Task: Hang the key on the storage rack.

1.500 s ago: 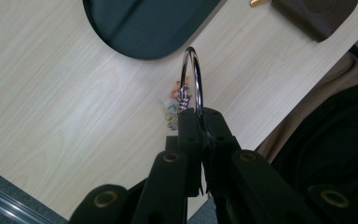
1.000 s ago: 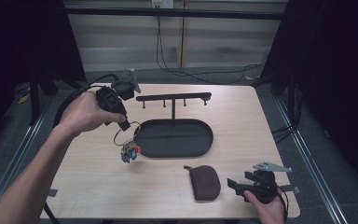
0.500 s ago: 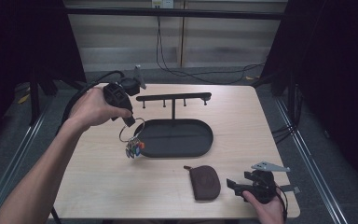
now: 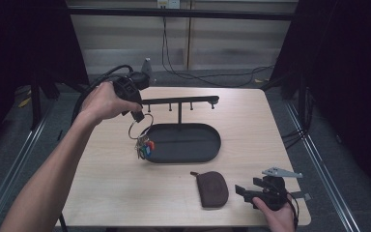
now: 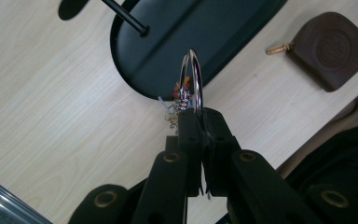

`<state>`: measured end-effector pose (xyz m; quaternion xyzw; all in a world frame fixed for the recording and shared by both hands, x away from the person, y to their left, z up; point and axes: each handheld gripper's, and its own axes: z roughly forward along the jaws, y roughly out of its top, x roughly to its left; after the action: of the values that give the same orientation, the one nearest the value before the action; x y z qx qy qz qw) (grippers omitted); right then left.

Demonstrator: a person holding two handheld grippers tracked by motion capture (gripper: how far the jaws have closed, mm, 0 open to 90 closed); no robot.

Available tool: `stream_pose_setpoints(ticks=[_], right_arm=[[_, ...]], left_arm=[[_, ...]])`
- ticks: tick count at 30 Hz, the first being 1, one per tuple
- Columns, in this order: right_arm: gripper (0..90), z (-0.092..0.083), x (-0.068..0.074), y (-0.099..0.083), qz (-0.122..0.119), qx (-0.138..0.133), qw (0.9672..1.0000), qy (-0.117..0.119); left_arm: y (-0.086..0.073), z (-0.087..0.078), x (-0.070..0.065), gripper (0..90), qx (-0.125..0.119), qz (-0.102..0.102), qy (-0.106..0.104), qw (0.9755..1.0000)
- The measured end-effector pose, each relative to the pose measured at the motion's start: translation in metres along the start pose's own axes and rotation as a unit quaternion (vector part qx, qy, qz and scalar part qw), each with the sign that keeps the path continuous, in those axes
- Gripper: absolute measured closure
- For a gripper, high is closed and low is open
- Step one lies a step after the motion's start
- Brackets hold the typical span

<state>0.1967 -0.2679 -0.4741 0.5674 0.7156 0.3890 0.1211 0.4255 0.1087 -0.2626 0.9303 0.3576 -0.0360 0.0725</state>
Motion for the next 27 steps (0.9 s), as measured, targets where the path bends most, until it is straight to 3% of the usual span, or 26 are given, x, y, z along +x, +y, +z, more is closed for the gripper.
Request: stream_pose_setpoints(ticks=[4,10,19,20,21,26,27], right_arm=[[16.3,0.000,0.000,0.000,0.001,0.000,1.0000,0.000],[16.3,0.000,0.002,0.000,-0.006,0.002,1.0000,0.003],[16.2,0.000,0.002,0.000,-0.006,0.002,1.0000,0.006],[16.2,0.000,0.002,0.000,-0.006,0.002,1.0000,0.006],[16.2,0.000,0.002,0.000,-0.006,0.002,1.0000,0.006],[16.2,0.000,0.002,0.000,-0.006,0.002,1.0000,0.007],[16.2,0.000,0.002,0.000,-0.006,0.002,1.0000,0.007]], left_arm=[[0.008,0.003,0.007,87.8,0.013,-0.009,0.004,0.9999],[0.016,0.008,0.018,87.8,0.008,-0.029,0.004,0.9995],[0.023,0.011,0.022,87.8,0.000,-0.031,0.001,0.9995],[0.025,0.011,0.024,87.8,0.003,-0.023,0.004,0.9997],[0.025,0.012,0.024,87.8,0.000,-0.033,0.001,0.9995],[0.029,0.015,0.027,87.8,0.001,-0.027,0.012,0.9996],[0.029,0.016,0.028,87.8,0.000,-0.033,0.005,0.9994]])
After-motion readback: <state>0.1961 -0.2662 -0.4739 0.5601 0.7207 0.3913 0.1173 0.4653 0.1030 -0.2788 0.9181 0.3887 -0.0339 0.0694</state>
